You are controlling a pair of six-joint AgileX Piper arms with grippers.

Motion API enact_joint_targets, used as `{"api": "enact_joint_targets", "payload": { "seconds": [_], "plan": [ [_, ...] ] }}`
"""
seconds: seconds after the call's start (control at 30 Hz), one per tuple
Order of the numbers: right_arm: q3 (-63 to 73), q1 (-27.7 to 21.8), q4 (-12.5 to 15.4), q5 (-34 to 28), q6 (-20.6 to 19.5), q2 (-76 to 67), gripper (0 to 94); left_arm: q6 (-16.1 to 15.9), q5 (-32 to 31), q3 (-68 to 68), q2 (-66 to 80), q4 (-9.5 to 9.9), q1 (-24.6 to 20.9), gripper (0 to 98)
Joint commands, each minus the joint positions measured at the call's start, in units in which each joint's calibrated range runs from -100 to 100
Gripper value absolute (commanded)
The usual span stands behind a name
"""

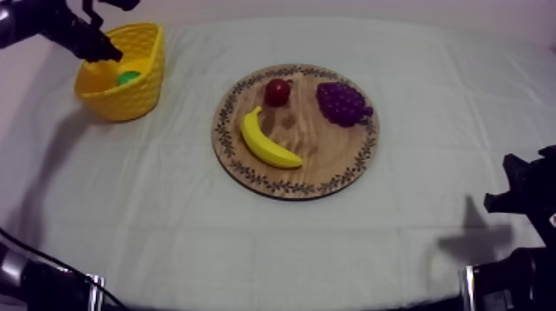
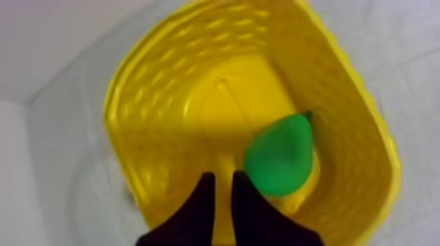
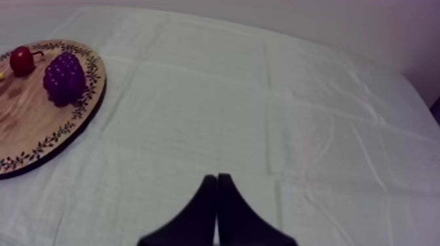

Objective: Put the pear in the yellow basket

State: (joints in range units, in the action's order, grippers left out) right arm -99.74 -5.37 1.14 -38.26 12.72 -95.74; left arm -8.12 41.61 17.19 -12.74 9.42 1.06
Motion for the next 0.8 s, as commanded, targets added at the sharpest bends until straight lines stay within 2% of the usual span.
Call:
{"api": "enact_joint_targets", "payload": {
  "seconds": [0.0,0.07,0.27,0.5,0.77],
  "plan": [
    [-0.04,0.01,0.0,0.03,-0.02,-0.02,0.3,1.48,-3.24,9.4,10.79,0.01,0.13,1.6],
    [-0.04,0.01,0.0,0.03,-0.01,-0.02,0.3,2.4,-3.67,13.39,16.73,0.29,0.48,0.8],
    [-0.04,0.01,0.0,0.03,-0.03,-0.02,0.3,7.65,-4.07,24.61,33.92,2.72,2.74,0.1],
    [-0.04,0.01,0.0,0.03,0.0,-0.02,0.3,12.83,-2.78,37.84,53.46,3.74,4.35,0.0],
    [-0.04,0.01,0.0,0.03,0.0,-0.02,0.3,17.06,-1.12,56.45,75.42,4.07,5.39,0.0]
  ]
}}
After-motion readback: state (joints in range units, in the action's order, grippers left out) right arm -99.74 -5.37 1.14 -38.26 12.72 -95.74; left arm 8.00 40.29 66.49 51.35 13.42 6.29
